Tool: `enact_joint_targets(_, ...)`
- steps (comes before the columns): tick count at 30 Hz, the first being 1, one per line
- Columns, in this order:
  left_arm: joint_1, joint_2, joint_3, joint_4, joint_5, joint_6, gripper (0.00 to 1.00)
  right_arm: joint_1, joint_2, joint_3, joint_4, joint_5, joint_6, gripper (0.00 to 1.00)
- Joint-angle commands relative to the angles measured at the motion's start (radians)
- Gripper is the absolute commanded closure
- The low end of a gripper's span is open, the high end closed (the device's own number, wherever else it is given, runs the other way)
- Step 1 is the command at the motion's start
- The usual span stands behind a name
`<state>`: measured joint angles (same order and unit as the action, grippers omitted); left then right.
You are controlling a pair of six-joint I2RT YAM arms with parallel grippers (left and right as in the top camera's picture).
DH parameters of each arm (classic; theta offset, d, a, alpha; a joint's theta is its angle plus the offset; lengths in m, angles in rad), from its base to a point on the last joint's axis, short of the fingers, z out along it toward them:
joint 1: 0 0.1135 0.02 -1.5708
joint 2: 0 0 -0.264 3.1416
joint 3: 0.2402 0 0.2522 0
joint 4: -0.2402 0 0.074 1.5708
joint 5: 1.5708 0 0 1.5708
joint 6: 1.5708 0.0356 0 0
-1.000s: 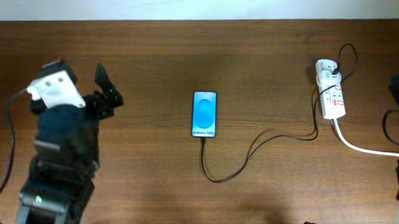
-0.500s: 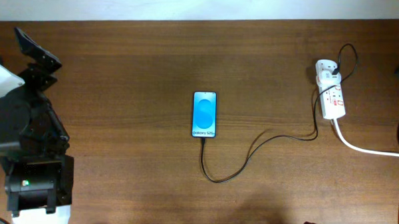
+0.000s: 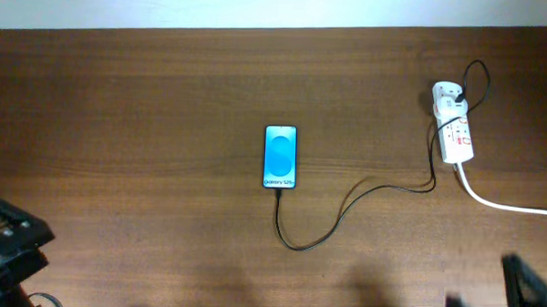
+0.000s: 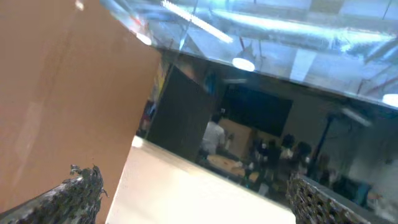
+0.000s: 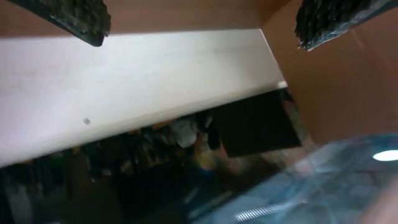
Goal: Plug charger to phone and switch on socket
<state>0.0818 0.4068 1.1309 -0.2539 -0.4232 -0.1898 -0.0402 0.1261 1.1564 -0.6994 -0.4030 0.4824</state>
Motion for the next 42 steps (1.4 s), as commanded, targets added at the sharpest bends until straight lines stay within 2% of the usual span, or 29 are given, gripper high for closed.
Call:
enact_joint_targets(1,0.006,-0.003,-0.008,-0.12,0.027,0.012,0.01,0.008,-0.122,0.01,-0.014,-0.012,-0.023,0.01)
enact_joint_targets(5,0.006,-0.003,-0.008,-0.256,0.027,0.012,0.01,0.022,-0.121,0.044,0.011,0.013,-0.032,0.01)
enact_joint_targets(7,0.006,-0.003,-0.008,-0.375,0.027,0.012,0.01,0.021,-0.12,0.01,0.205,0.1,-0.12,0.01)
enact_joint_targets(8,0.006,-0.003,-0.008,-0.459,0.047,0.0,0.01,0.02,-0.119,-0.029,0.356,0.137,-0.182,0.01)
enact_joint_targets(10,0.006,-0.003,-0.008,-0.553,0.069,-0.003,0.01,0.021,-0.117,-0.15,0.632,0.173,-0.195,0.01)
enact_joint_targets(11,0.006,-0.003,-0.008,-0.616,0.069,-0.003,0.01,0.021,-0.117,-0.222,0.71,0.188,-0.195,0.01)
enact_joint_targets(13,0.006,-0.003,-0.008,-0.708,0.069,-0.003,0.01,0.021,-0.117,-0.31,0.691,0.187,-0.194,0.01)
enact_joint_targets(15,0.006,-0.003,-0.008,-0.88,0.069,-0.003,0.01,0.021,-0.117,-0.475,0.662,0.188,-0.195,0.01)
enact_joint_targets(17,0.006,-0.003,-0.008,-1.101,0.069,-0.003,0.01,0.021,-0.117,-0.678,0.676,0.222,-0.195,0.01)
enact_joint_targets(18,0.006,-0.003,-0.008,-1.137,0.068,-0.006,0.01,0.021,-0.117,-0.801,0.708,0.255,-0.195,0.01)
enact_joint_targets(21,0.006,-0.003,-0.008,-1.137,0.068,-0.006,0.01,0.021,-0.117,-0.986,0.809,0.258,-0.195,0.01)
enact_joint_targets(24,0.006,-0.003,-0.008,-1.137,0.068,-0.006,0.01,0.021,-0.117,-1.143,0.824,0.26,-0.195,0.01)
enact_joint_targets(27,0.006,-0.003,-0.008,-1.137,0.068,-0.006,0.01,0.021,-0.117,-1.151,0.624,0.314,-0.195,0.01)
enact_joint_targets(40,0.006,-0.003,-0.008,-1.137,0.068,-0.006,0.01,0.02,-0.122,-1.151,0.628,0.314,-0.194,0.01)
enact_joint_targets(41,0.006,-0.003,-0.008,-1.137,0.068,-0.006,0.01,0.021,-0.122,-1.151,0.627,0.34,-0.218,0.01)
enact_joint_targets(42,0.006,-0.003,-0.008,-1.137,0.068,-0.006,0.01,0.021,-0.122,-1.151,0.62,0.388,-0.315,0.01)
